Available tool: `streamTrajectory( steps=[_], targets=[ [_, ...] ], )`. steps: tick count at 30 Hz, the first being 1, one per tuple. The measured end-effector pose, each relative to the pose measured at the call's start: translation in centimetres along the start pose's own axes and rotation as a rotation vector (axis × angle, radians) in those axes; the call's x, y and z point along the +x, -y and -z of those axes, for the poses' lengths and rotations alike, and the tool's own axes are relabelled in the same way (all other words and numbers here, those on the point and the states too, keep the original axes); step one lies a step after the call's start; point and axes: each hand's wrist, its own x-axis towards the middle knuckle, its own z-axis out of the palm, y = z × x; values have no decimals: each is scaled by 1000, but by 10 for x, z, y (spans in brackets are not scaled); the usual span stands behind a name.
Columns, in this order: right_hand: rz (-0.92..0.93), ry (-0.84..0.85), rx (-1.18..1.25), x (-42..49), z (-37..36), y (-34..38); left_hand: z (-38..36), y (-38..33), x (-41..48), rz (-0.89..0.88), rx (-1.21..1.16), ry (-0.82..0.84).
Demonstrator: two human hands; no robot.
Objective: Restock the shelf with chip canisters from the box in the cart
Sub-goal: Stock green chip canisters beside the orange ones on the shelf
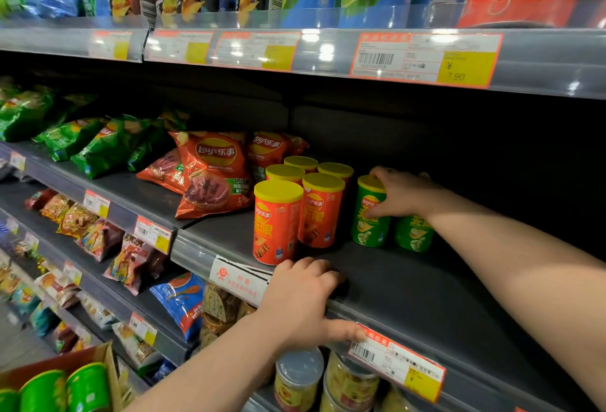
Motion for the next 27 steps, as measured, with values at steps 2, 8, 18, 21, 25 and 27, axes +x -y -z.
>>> streamTrajectory(
  steps=[2, 8, 18, 21, 25, 27],
  targets=[
    [-32, 2, 11, 4, -2, -1, 0, 1, 0, -2, -7, 5],
    [-56, 29, 31, 4, 3, -14, 1, 1, 1, -10, -10, 9],
    [-231, 13, 173, -7, -5, -70, 0, 2, 2, -18, -2, 1],
    [-226, 5, 192, -6, -8, -73, 1, 1, 2, -19, -2, 5],
    [-210, -19, 146, -2, -12, -77, 1, 1, 2, -18, -13, -8],
    [-210, -39, 156, 0, -15, -78, 0, 1, 2, -15, -16, -16]
  ],
)
